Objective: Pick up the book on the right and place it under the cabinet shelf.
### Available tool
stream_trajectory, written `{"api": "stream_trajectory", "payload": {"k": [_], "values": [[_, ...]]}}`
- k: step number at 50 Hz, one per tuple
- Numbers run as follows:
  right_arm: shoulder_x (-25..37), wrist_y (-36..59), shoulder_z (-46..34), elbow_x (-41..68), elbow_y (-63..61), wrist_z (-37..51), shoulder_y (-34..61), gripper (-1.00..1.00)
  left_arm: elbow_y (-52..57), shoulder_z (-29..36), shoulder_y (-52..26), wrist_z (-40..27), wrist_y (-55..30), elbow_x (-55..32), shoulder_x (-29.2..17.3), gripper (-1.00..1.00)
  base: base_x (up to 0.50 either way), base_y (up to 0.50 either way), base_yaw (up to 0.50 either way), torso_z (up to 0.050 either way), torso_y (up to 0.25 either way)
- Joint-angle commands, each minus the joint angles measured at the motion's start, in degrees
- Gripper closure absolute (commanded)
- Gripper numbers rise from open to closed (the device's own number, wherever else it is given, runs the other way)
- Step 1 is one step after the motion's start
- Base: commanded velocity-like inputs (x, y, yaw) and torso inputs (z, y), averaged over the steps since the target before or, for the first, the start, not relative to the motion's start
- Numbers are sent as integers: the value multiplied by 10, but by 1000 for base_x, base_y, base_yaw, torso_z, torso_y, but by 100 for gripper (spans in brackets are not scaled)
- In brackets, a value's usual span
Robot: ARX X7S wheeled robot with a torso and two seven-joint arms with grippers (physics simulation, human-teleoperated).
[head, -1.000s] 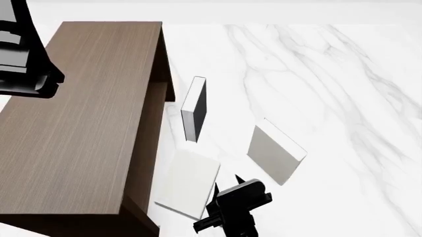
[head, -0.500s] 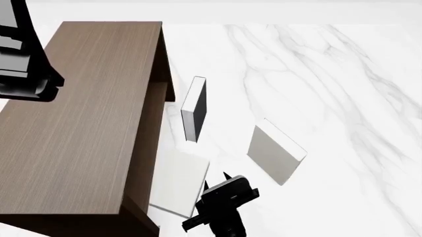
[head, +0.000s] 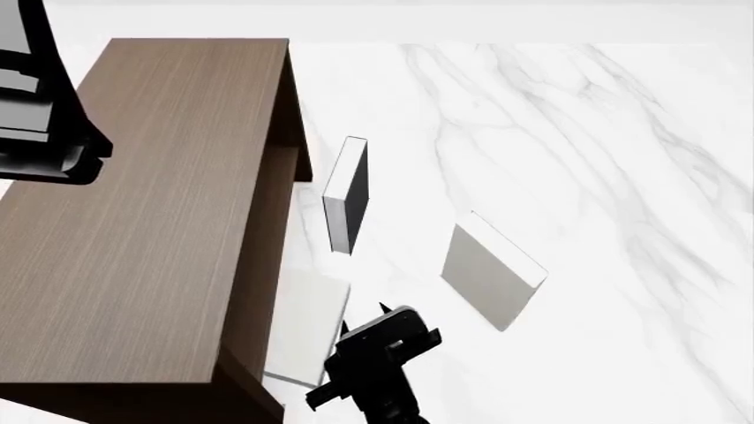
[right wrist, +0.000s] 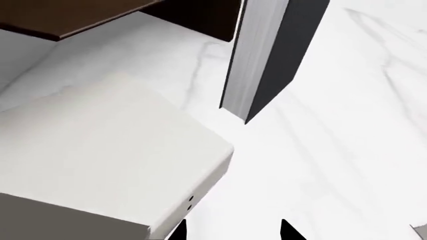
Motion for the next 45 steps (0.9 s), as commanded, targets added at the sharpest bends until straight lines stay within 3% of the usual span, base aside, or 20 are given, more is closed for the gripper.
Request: {"api": "stream_trajectory", "payload": {"k": [1, 33, 45], "values": [[-20, -8, -38, 62, 47, 2, 23, -100, 0, 1, 0, 0, 1, 0, -3, -100, 0, 0, 0, 0, 0], [-21, -48, -183, 202, 133, 101, 116, -100, -2, -6, -15, -12, 13, -31, -30, -100, 0, 0, 0, -1, -2], [-25, -84, -281, 262, 183, 137, 159, -100, 1, -9, -11, -13, 13, -30, -29, -100, 1, 1, 3, -2, -4]]}}
